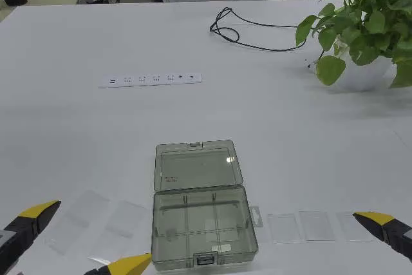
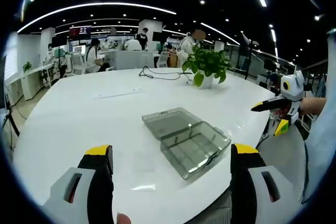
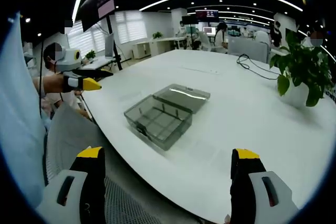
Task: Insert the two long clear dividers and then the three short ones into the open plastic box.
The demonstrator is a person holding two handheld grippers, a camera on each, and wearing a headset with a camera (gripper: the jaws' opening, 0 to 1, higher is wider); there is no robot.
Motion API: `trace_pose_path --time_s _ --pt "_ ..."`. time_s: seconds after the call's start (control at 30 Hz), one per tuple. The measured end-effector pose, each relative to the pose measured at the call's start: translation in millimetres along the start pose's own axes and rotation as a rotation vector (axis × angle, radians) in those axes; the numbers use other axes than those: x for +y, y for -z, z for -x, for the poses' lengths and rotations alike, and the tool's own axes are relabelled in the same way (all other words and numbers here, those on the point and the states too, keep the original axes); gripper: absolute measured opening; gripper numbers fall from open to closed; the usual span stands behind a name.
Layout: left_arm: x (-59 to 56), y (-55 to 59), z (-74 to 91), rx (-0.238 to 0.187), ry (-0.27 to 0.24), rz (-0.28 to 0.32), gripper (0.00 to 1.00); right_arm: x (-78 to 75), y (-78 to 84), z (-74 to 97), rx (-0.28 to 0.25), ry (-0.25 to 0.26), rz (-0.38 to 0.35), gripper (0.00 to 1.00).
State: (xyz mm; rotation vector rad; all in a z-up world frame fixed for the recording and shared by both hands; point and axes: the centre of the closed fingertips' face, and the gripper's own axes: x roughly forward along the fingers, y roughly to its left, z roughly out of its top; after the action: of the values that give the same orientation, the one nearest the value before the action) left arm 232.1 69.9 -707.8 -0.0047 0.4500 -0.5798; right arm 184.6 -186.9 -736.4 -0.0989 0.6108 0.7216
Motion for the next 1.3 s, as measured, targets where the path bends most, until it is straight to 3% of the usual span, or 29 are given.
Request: trace_pose_path --time_s 0.93,1.3 --pt "-2.0 1.1 -1.4 0.004 0.007 0.007 0.95 0.8 0.3 -1.1 0.006 -0.005 0.003 1.0" --pt "2.2 -0.2 -0.5 0.007 0.007 -0.001 0.95 0.5 -2.6 -2.7 0.005 -0.01 0.012 1.0"
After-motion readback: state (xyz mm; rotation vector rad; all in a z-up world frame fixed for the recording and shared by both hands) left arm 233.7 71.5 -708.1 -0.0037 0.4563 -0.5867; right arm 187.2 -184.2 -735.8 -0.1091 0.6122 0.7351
